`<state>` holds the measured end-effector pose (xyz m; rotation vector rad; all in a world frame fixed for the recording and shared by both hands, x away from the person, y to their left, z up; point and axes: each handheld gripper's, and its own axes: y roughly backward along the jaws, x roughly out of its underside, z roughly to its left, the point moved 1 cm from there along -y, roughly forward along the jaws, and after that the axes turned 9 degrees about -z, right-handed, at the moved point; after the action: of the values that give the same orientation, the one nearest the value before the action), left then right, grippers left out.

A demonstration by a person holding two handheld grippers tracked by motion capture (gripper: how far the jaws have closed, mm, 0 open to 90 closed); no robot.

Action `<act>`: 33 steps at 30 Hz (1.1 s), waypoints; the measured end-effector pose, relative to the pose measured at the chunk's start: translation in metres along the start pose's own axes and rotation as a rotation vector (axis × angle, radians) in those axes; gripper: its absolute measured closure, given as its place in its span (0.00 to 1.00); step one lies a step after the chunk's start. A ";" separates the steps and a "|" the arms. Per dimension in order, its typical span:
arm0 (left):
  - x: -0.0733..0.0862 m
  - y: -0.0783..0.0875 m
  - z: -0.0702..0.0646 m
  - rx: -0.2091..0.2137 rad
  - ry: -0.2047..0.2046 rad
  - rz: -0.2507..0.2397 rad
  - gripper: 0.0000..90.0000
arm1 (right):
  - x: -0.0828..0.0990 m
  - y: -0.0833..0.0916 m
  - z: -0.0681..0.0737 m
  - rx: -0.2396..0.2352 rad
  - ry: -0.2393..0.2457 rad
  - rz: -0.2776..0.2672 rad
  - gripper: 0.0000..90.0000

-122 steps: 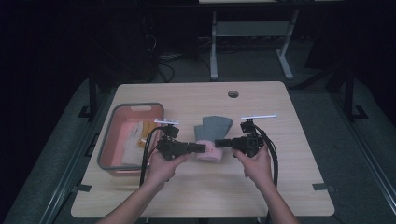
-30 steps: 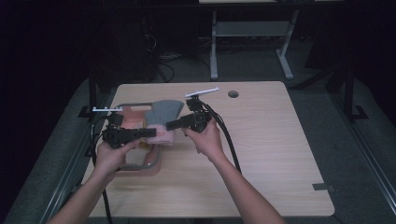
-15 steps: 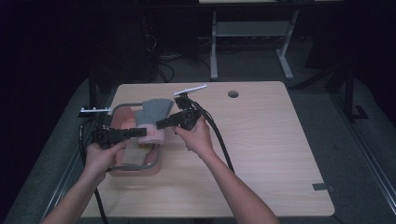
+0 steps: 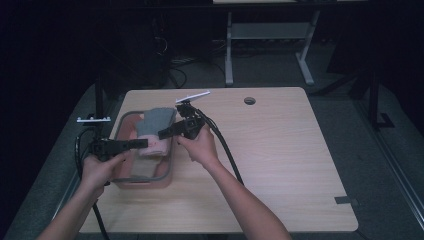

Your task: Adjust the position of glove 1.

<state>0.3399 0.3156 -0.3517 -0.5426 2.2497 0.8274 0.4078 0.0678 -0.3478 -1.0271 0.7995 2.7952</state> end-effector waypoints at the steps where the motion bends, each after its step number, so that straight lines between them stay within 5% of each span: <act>1: 0.000 0.001 0.001 -0.005 0.004 0.000 0.75 | 0.000 -0.002 0.000 -0.001 0.001 0.002 0.80; 33: 0.014 0.010 0.035 -0.066 0.038 0.040 0.78 | 0.007 -0.051 -0.011 -0.028 -0.040 0.075 0.79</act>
<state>0.3402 0.3452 -0.3779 -0.5497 2.2810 0.9208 0.4207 0.1050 -0.3821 -0.9610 0.8138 2.8879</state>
